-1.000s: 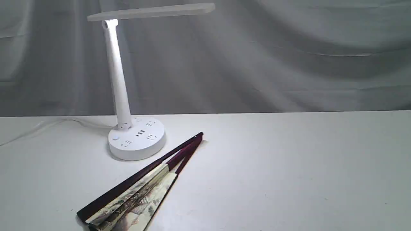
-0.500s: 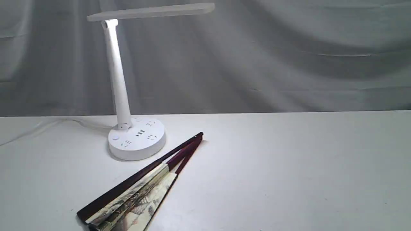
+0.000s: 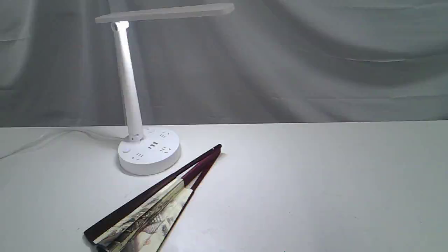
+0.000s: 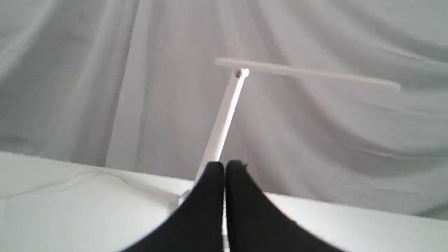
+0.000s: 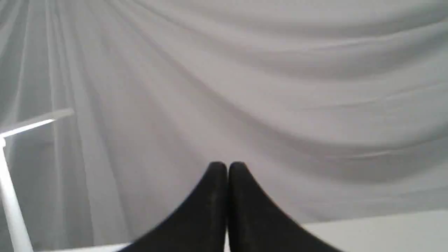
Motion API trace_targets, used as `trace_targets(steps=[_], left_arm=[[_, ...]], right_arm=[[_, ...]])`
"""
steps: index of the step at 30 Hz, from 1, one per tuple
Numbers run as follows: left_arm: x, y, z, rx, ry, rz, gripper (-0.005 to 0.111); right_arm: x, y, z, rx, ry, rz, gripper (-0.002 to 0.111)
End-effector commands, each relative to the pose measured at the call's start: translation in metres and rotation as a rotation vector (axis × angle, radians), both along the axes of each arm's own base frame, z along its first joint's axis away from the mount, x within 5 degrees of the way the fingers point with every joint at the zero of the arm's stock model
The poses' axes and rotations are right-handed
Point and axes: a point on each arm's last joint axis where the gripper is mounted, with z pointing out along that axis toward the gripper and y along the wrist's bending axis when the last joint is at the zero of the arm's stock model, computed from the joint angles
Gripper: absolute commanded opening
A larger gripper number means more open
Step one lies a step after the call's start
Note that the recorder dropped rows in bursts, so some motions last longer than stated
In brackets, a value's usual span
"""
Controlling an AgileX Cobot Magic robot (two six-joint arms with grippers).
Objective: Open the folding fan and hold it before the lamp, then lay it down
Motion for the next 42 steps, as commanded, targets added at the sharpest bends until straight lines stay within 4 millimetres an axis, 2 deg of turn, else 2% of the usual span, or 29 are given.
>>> trace_targets(steps=[1, 5, 8, 12, 17, 22, 28, 33, 42], left_arm=[[0.021, -0.001, 0.003, 0.049, 0.105, -0.004, 0.0], [0.048, 0.001, 0.0, 0.168, 0.197, 0.013, 0.0], [0.068, 0.0, -0.005, 0.171, 0.244, 0.014, 0.0], [0.099, -0.001, -0.018, 0.181, 0.336, 0.01, 0.002], [0.129, -0.002, -0.039, 0.208, 0.457, 0.001, 0.005], [0.154, -0.004, -0.049, 0.216, 0.595, -0.019, 0.005], [0.179, -0.007, -0.061, 0.219, 0.777, -0.051, 0.005], [0.198, -0.008, -0.077, 0.285, 0.851, -0.098, 0.005], [0.228, -0.015, -0.095, 0.312, 0.916, -0.192, 0.005]], right_arm=[[0.023, -0.002, 0.008, -0.004, 0.146, 0.013, 0.0], [0.054, -0.007, 0.02, 0.011, 0.28, 0.025, 0.0], [0.079, -0.011, 0.021, 0.008, 0.354, 0.026, 0.0], [0.109, -0.017, 0.014, 0.006, 0.417, 0.018, 0.0], [0.139, -0.022, -0.007, -0.028, 0.513, 0.016, 0.0], [0.154, -0.025, -0.023, -0.066, 0.59, 0.025, 0.0], [0.171, -0.025, -0.023, -0.042, 0.74, 0.075, 0.0], [0.191, -0.025, -0.029, -0.014, 0.866, 0.116, 0.0], [0.215, -0.028, -0.061, -0.095, 1.006, 0.181, 0.0]])
